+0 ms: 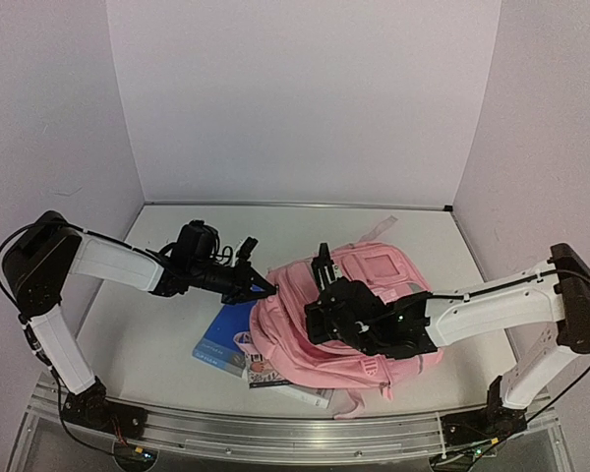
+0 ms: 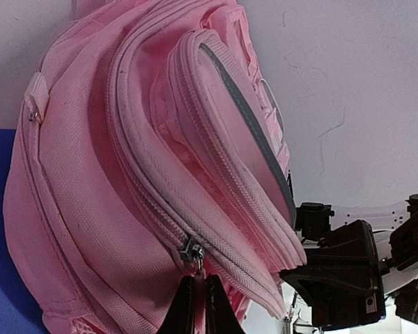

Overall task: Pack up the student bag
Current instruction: Zip the student bag at the center of the board.

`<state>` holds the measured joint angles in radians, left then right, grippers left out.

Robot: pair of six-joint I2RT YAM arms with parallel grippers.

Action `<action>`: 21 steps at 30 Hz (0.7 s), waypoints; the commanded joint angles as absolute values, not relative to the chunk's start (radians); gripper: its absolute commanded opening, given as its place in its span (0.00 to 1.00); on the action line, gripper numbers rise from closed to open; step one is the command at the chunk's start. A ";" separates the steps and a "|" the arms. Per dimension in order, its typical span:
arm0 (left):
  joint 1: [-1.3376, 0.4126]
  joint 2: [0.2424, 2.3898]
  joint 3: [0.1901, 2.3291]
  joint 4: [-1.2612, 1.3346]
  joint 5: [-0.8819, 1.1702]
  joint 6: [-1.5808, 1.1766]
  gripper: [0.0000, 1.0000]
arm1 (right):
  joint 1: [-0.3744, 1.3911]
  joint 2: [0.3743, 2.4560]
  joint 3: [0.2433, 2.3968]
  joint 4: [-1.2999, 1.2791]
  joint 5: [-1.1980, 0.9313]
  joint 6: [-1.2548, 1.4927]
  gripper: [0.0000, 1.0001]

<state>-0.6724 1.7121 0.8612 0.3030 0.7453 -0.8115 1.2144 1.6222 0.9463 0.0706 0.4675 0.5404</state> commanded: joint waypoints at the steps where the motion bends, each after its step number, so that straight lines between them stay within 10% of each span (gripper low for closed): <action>1: -0.713 1.587 0.852 0.185 0.842 -0.775 0.00 | 1.185 1.673 1.020 0.216 0.686 0.534 0.00; 21: -0.828 1.574 0.869 0.117 0.794 -0.820 0.00 | 1.170 1.822 1.163 0.203 0.745 0.599 0.00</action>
